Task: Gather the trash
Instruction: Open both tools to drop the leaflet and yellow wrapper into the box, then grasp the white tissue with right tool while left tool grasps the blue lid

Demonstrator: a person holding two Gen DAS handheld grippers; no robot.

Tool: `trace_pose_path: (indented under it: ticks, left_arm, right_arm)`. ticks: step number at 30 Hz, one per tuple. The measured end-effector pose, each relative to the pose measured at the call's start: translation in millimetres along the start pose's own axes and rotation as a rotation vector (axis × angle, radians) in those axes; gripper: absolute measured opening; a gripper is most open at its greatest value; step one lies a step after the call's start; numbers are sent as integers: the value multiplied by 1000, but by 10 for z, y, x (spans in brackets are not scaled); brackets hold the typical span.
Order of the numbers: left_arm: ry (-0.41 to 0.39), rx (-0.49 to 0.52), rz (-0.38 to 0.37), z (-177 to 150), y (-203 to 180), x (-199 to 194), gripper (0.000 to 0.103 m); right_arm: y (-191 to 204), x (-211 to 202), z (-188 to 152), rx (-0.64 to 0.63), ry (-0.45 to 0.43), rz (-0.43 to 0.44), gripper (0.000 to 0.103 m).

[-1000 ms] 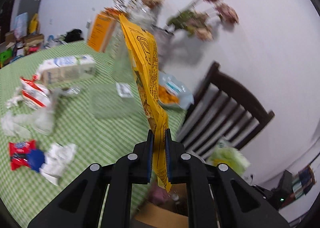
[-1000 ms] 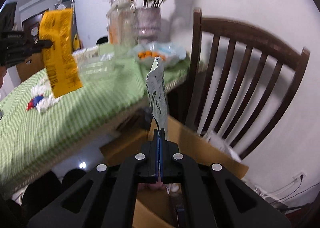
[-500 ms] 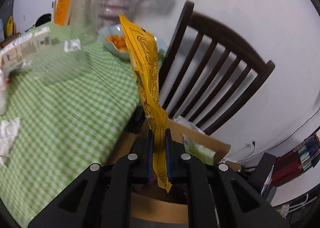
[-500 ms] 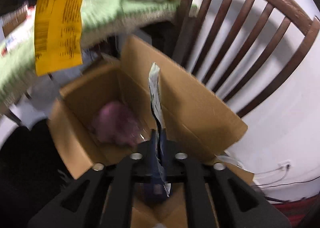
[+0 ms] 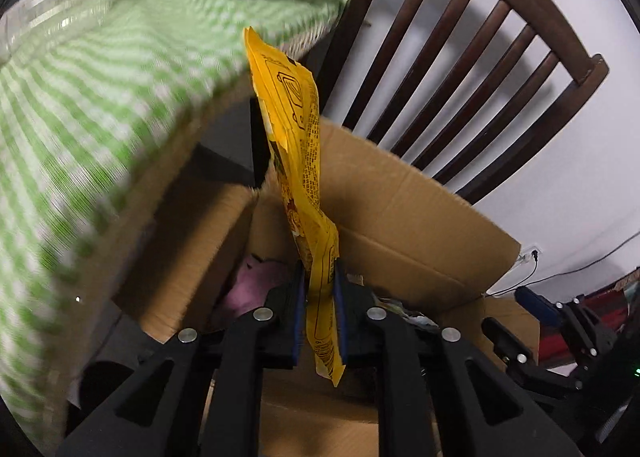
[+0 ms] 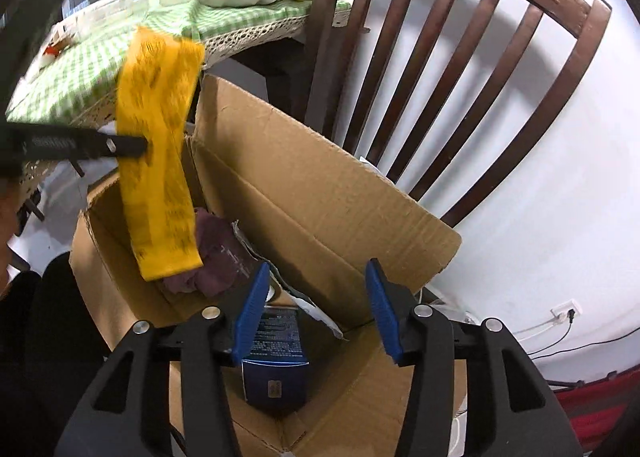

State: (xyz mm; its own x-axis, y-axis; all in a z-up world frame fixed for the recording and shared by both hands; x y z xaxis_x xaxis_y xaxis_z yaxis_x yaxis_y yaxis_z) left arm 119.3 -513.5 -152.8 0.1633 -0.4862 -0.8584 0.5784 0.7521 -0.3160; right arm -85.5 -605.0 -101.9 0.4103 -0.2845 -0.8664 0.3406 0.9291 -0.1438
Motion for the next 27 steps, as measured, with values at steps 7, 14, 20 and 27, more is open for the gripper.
trace_pose_path:
  ticks: [7, 14, 20, 27]
  left_arm:
    - [40, 22, 41, -173, -35, 107, 51]
    - [-3, 18, 30, -79, 13, -191, 55]
    - [-66, 59, 6, 2, -59, -515, 59]
    - [-119, 61, -31, 54, 99, -972, 60]
  right_arm:
    - [38, -10, 24, 0, -9, 8, 49]
    - [105, -91, 101, -11, -34, 9, 50]
    - [216, -218, 216, -28, -66, -10, 54]
    - [435, -419, 426, -59, -112, -40, 55]
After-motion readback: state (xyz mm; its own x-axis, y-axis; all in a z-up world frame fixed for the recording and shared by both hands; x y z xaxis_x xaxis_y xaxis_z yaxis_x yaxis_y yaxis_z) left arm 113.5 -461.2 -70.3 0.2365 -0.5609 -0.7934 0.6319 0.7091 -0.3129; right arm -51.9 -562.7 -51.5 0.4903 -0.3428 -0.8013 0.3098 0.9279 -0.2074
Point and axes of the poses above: each gripper's, at about its wrist camera, not at the fingertips, and x roughly the way its jaws point, y to its left, z to its top, the point moved 4 cm from there along x, roughly the way its jaws point, and after that the axes turned 3 degrees about y, right-handed, at the moved point
